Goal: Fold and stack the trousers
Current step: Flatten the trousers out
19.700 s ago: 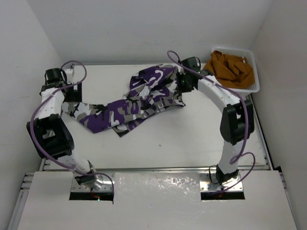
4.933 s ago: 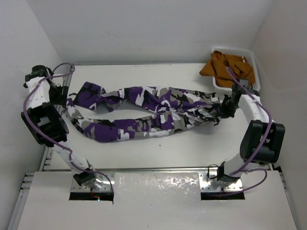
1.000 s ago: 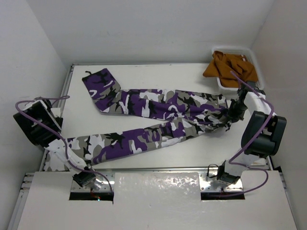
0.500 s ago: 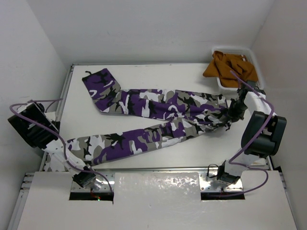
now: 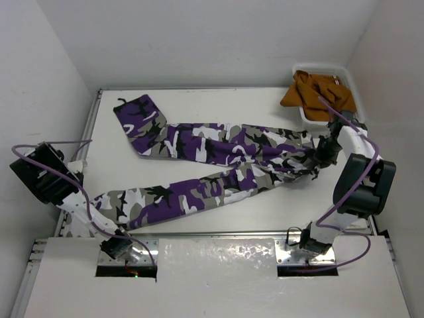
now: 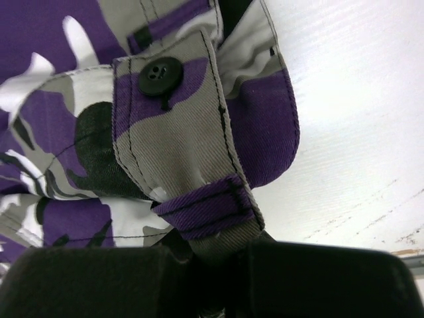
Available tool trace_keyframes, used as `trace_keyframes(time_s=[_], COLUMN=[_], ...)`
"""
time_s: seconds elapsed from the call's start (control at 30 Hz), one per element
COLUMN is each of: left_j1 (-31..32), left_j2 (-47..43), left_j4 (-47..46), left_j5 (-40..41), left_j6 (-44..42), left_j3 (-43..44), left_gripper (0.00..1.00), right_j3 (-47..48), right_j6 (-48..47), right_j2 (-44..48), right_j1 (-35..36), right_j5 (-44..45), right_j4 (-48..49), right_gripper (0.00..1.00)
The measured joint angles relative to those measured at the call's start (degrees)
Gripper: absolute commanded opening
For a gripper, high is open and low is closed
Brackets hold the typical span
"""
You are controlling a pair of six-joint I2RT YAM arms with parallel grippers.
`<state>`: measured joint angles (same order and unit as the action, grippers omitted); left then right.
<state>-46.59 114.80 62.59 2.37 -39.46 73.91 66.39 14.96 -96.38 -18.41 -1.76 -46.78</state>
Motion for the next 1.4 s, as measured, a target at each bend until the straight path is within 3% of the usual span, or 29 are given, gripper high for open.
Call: trace_keyframes(time_s=[0.13, 0.4, 0.5, 0.6, 0.8, 0.93, 1.03, 1.1, 1.13, 1.17, 1.2, 1.33, 1.4], left_j1=[0.0, 1.7, 2.4, 2.2, 1.4, -3.0, -7.8, -10.1, -10.6, -11.0, -11.2, -11.2, -11.2], left_j2=[-0.3, -3.6, -7.6, -14.8, -28.6, -29.9, -29.6, -29.7, -29.8, -29.9, -30.0, -30.6, -30.7], left_j4=[1.8, 1.0, -1.5, -5.7, -11.0, -11.2, -11.2, -10.7, -10.4, -10.0, -9.5, -7.5, -6.6], left_j5=[-7.9, -24.8, -28.0, -29.8, -27.1, -20.9, -18.1, -17.9, -17.9, -18.0, -18.1, -18.7, -19.4], left_j6=[-0.5, 4.1, 4.4, 2.2, -10.5, -19.5, -24.1, -26.8, -28.0, -29.2, -30.4, -33.5, -34.1], left_j3=[6.4, 35.5, 38.4, 32.2, 2.7, -13.0, -16.7, -16.6, -16.5, -16.3, -16.2, -15.1, -14.5], left_gripper=[0.0, 0.0, 0.0, 0.0, 0.0, 0.01, 0.03, 0.05, 0.07, 0.09, 0.1, 0.0, 0.0], right_j3=[3.2, 19.3, 23.7, 20.5, -6.8, -20.2, -24.3, -25.0, -25.0, -24.9, -24.6, -20.6, -18.0], right_j6=[0.0, 1.6, 1.9, 2.9, 8.3, 11.0, 12.5, 12.9, 12.9, 12.8, 12.3, 9.5, 8.3], right_j2=[-0.2, -1.3, -1.1, 1.1, 11.5, 13.6, 13.6, 13.6, 13.7, 13.7, 13.7, 13.7, 14.2], right_j1=[0.0, 0.8, 0.9, -0.1, -7.1, -10.4, -13.6, -15.7, -16.2, -16.4, -16.6, -16.5, -15.2], right_j5=[-1.1, -9.0, -9.8, -9.4, -6.8, -3.5, -3.3, -3.3, -3.1, -2.6, -2.0, 0.8, 3.5], right_j4=[-0.9, -3.2, -2.4, 0.1, 6.0, 8.0, 9.7, 10.1, 10.2, 10.4, 10.3, 9.0, 8.2], right_gripper=[0.0, 0.0, 0.0, 0.0, 0.07, 0.06, 0.07, 0.18, 0.28, 0.41, 0.61, 0.72, 0.75])
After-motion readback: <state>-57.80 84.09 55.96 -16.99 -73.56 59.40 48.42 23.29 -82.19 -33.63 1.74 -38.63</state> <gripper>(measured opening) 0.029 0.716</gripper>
